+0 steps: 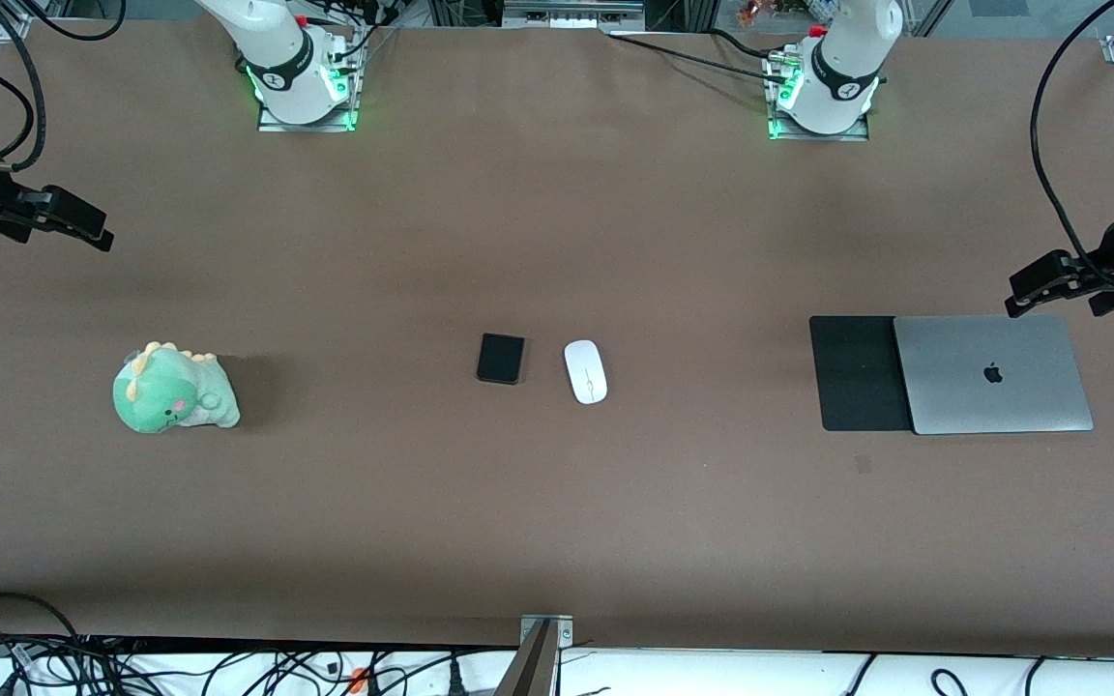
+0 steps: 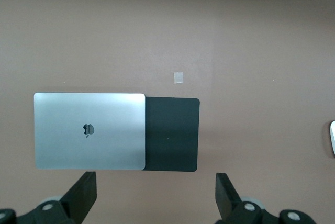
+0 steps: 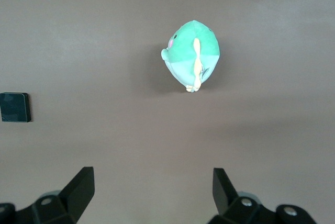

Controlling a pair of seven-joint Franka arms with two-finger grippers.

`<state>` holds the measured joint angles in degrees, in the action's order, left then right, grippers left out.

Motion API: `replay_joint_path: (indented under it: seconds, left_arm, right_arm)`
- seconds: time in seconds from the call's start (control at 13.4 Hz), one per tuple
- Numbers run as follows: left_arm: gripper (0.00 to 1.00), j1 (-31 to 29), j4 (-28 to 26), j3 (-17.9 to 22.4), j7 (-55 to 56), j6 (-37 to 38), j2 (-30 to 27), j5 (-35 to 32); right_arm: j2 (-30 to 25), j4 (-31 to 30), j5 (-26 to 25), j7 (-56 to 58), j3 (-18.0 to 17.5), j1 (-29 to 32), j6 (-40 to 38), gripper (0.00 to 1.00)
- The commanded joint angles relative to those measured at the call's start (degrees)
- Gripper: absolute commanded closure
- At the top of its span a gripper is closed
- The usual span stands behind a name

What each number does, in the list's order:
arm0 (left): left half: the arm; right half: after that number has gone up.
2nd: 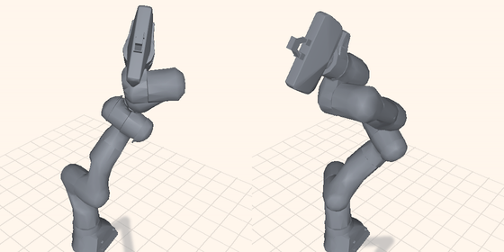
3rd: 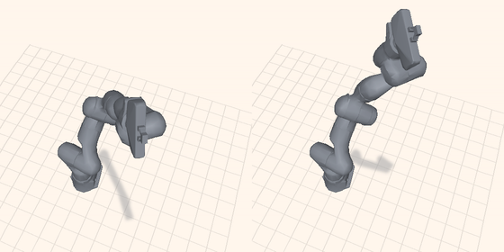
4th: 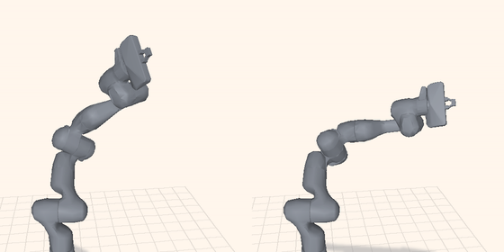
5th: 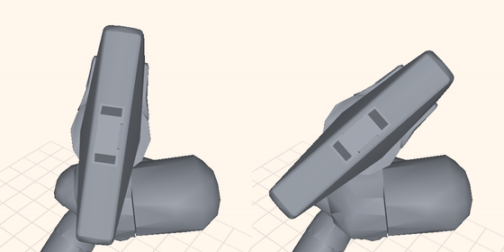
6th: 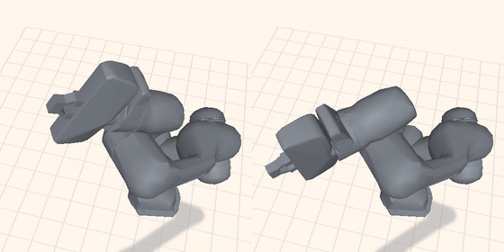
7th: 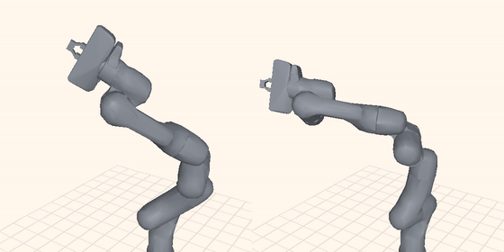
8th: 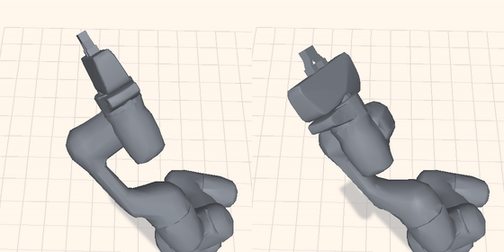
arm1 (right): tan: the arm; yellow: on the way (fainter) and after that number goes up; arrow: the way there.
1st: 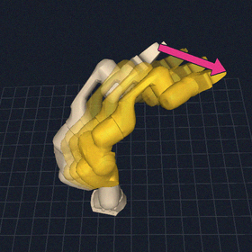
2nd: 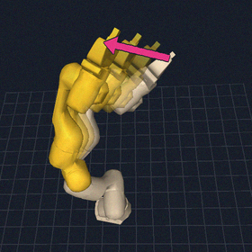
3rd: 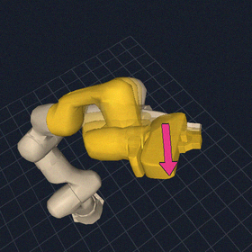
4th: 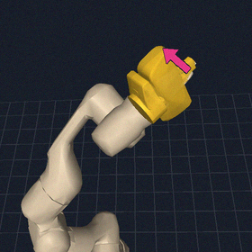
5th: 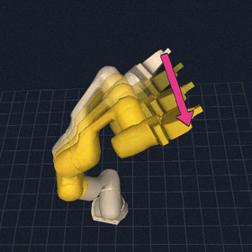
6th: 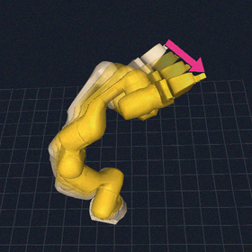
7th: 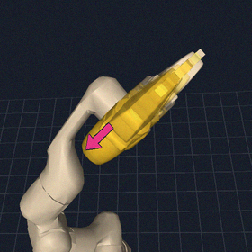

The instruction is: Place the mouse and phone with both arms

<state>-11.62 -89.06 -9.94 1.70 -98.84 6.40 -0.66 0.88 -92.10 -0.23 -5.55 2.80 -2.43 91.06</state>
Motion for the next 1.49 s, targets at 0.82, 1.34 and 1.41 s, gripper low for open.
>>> replay_joint_path:
  seconds: [0.82,1.34,1.41]
  left_arm:
    - [0.0,-0.5,2.0,-0.3,2.5,3.6,0.7,1.8]
    - [0.0,-0.4,1.3,-0.6,2.7,4.7,0.7,1.7]
    - [0.0,-0.3,1.0,-0.7,2.7,4.8,0.6,1.7]
  right_arm:
    - [-0.9,0.9,0.1,2.2,0.7,0.4,-0.9,0.0]
    - [0.1,0.3,0.1,1.9,0.5,0.4,-1.1,0.0]
    - [0.2,0.3,0.1,1.9,0.6,0.4,-1.0,0.0]
